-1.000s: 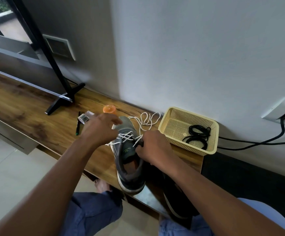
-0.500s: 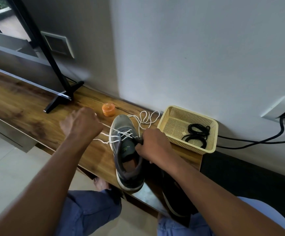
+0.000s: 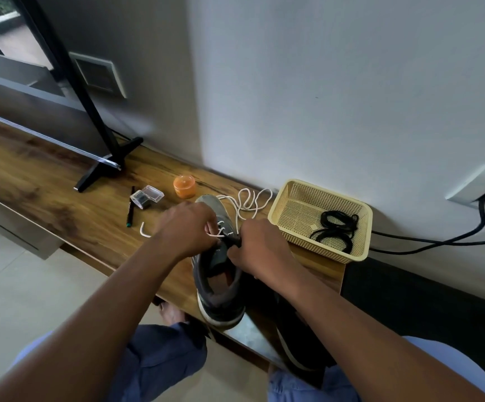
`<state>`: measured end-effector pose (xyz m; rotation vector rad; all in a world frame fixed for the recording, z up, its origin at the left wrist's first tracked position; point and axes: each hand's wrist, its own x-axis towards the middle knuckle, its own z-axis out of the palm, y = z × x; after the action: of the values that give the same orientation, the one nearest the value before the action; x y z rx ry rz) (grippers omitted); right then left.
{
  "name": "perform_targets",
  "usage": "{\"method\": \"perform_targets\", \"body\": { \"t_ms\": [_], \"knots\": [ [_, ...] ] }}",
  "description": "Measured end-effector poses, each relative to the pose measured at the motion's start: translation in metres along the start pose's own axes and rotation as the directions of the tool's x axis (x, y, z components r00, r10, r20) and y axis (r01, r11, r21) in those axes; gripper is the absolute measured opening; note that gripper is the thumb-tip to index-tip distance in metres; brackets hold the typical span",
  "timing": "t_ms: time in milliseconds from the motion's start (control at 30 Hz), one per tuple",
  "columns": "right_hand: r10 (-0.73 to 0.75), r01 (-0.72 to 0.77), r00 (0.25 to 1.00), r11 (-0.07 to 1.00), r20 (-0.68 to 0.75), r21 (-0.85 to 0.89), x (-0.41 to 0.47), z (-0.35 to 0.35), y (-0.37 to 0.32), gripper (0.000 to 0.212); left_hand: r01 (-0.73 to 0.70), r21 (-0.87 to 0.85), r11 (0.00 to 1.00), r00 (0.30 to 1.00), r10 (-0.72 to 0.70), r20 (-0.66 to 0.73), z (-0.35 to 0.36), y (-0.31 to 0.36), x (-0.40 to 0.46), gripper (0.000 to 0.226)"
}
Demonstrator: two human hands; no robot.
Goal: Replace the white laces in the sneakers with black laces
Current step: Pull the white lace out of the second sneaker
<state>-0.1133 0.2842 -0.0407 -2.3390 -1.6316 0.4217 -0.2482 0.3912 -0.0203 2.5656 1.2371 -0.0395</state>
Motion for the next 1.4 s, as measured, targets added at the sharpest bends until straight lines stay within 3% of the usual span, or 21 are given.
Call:
{"method": "perform_targets", "body": {
  "t_ms": [300, 400, 500, 600, 667, 767, 867, 1033, 1167, 1267, 1333, 1400],
  "knots": [
    [0.026, -0.027, 0.999, 0.999, 0.022, 0.044, -0.001, -0.003, 0.002, 0.035, 0.092, -0.195, 0.977, 0.994, -0.103, -0.048, -0.001, -0.013, 0.004, 0.011],
    [0.029, -0.031, 0.999, 0.998, 0.043, 0.05, -0.002, -0.004, 0.002, 0.037, 0.252, -0.078, 0.965, 0.965, -0.256, -0.048, -0.009, -0.023, 0.0, 0.009],
    [0.018, -0.018, 0.999, 1.0, 0.031, 0.001, -0.002, -0.005, -0.001, 0.041, 0.429, 0.073, 0.9, 0.903, -0.425, -0.064, -0.016, -0.032, -0.007, 0.027],
    [-0.045, 0.038, 0.997, 0.993, -0.066, -0.11, -0.003, -0.005, -0.007, 0.038, 0.319, -0.08, 0.944, 0.945, -0.323, -0.047, -0.02, -0.032, -0.01, 0.026],
    [-0.147, 0.139, 0.981, 0.988, -0.129, -0.064, -0.002, -0.002, -0.011, 0.036, 0.209, -0.224, 0.952, 0.977, -0.197, 0.077, -0.019, -0.027, -0.011, 0.019],
    [-0.238, 0.241, 0.965, 0.971, -0.113, 0.008, 0.004, 0.005, -0.018, 0.028, 0.224, -0.293, 0.929, 0.929, -0.113, 0.353, -0.017, -0.016, -0.012, 0.019],
    [-0.252, 0.254, 0.965, 0.967, -0.069, 0.026, 0.009, 0.015, -0.025, 0.025, 0.228, -0.276, 0.934, 0.916, -0.109, 0.386, -0.016, -0.01, -0.015, 0.02],
    [-0.163, 0.161, 0.979, 0.987, -0.121, -0.025, 0.015, 0.025, -0.028, 0.015, 0.219, -0.27, 0.938, 0.939, -0.127, 0.321, -0.013, -0.003, -0.017, 0.024],
    [-0.154, 0.163, 0.972, 0.986, -0.179, 0.036, 0.014, 0.028, -0.026, 0.009, 0.259, -0.331, 0.907, 0.93, -0.142, 0.338, -0.014, -0.004, -0.016, 0.02],
    [0.027, 0.041, 0.973, 0.957, -0.23, 0.289, 0.02, 0.022, -0.021, 0.01, 0.282, -0.277, 0.918, 0.928, -0.188, 0.323, -0.016, -0.007, -0.015, 0.019],
    [0.261, -0.141, 0.952, 0.838, -0.161, 0.528, 0.029, 0.017, -0.016, 0.013, 0.305, -0.278, 0.911, 0.922, -0.21, 0.325, -0.017, -0.009, -0.015, 0.016],
    [0.39, -0.27, 0.919, 0.743, -0.067, 0.612, 0.035, 0.015, -0.01, 0.012, 0.318, -0.303, 0.898, 0.919, -0.214, 0.33, -0.017, -0.01, -0.016, 0.014]
  ]
}}
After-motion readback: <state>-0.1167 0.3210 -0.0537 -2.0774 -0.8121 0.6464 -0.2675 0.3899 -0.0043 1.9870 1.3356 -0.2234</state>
